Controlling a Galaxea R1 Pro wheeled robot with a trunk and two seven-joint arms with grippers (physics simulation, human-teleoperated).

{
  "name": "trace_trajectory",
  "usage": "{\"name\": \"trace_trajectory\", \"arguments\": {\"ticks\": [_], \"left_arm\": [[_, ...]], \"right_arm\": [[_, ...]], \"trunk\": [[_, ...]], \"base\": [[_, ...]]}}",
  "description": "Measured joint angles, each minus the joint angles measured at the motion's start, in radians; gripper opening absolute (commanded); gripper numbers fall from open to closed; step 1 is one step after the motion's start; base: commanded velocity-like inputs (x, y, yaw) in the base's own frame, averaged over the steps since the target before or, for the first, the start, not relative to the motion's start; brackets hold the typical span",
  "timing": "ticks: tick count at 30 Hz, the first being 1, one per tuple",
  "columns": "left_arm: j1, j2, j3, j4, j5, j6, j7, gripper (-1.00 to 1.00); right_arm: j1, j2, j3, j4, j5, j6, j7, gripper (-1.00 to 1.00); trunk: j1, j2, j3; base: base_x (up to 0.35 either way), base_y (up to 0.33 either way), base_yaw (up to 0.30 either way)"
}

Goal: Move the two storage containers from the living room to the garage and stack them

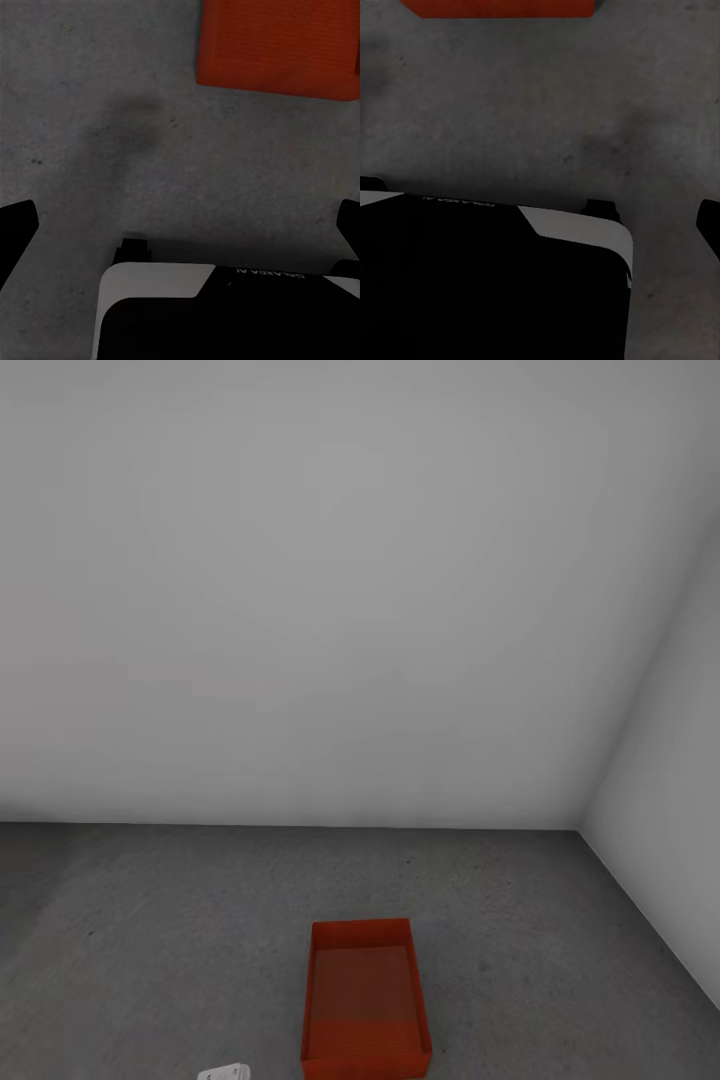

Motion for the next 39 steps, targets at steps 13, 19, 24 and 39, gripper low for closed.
{"name": "trace_trajectory", "arguments": {"ticks": [13, 19, 24, 39], "left_arm": [[0.0, 0.0, 0.0, 0.0, 0.0, 0.0, 0.0, 1.0], [0.002, -0.001, 0.0, 0.0, 0.0, 0.006, 0.008, 1.0], [0.027, -0.005, 0.0, 0.0, 0.0, 0.0, 0.011, 1.0], [0.05, -0.01, 0.0, 0.0, 0.001, -0.002, 0.012, 1.0]], "right_arm": [[0.0, 0.006, 0.0, 0.0, 0.0, 0.001, -0.005, 1.0], [0.0, 0.01, 0.0, 0.0, -0.001, 0.002, -0.019, 1.0], [0.0, 0.011, 0.001, 0.0, -0.001, 0.002, -0.021, 1.0], [0.0, 0.012, 0.002, 0.0, 0.0, 0.001, -0.022, 1.0]], "trunk": [[0.0, 0.0, 0.002], [0.0, 0.0, 0.009], [0.0, 0.0, 0.017], [0.0, 0.0, 0.04]], "base": [[0.0, 0.0, 0.0], [0.0, 0.0, 0.0], [0.0, 0.0, 0.0], [0.0, 0.0, 0.0]]}}
